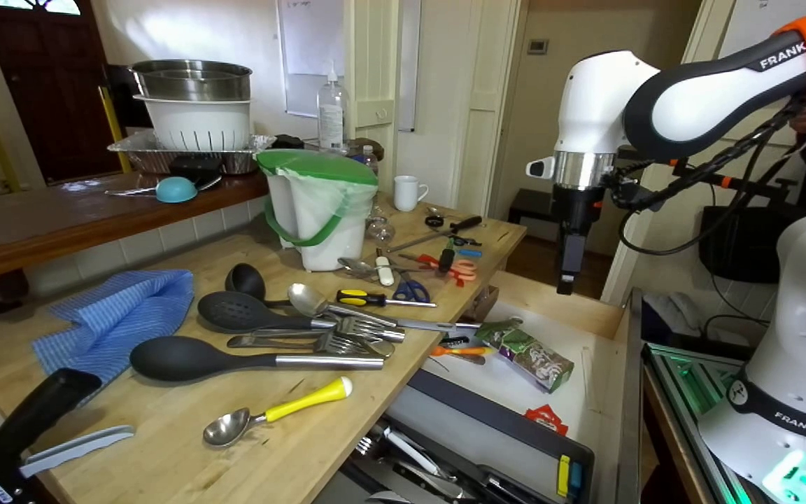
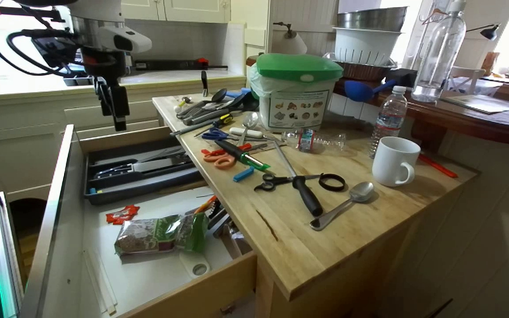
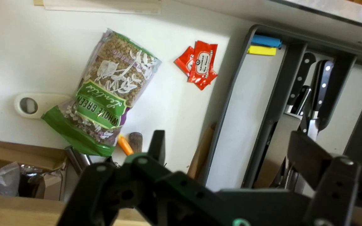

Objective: Remove the grey bottle opener from the drawer and put it on the table

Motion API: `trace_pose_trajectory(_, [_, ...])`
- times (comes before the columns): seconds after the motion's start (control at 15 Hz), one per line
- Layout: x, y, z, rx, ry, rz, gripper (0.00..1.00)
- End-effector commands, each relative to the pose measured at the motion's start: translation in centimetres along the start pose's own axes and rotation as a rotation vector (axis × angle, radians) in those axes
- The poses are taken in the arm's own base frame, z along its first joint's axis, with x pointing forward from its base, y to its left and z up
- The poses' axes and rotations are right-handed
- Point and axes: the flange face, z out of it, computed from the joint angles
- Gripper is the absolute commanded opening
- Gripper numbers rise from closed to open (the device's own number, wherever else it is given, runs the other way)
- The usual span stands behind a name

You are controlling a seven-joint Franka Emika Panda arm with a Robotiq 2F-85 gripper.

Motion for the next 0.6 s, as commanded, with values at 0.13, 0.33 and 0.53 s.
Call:
trace_pose_trajectory(0.13, [1.8, -6.2, 2.1, -0.212, 0.161, -0.069, 1.0])
trace_pose_trajectory(0.33, [2.5, -9.7, 3.7, -0.264, 0.268, -0.056, 1.0])
trace_pose_trajectory(0.53, [3.3, -11.4, 5.2, -0.271, 0.327, -0.012, 1.0])
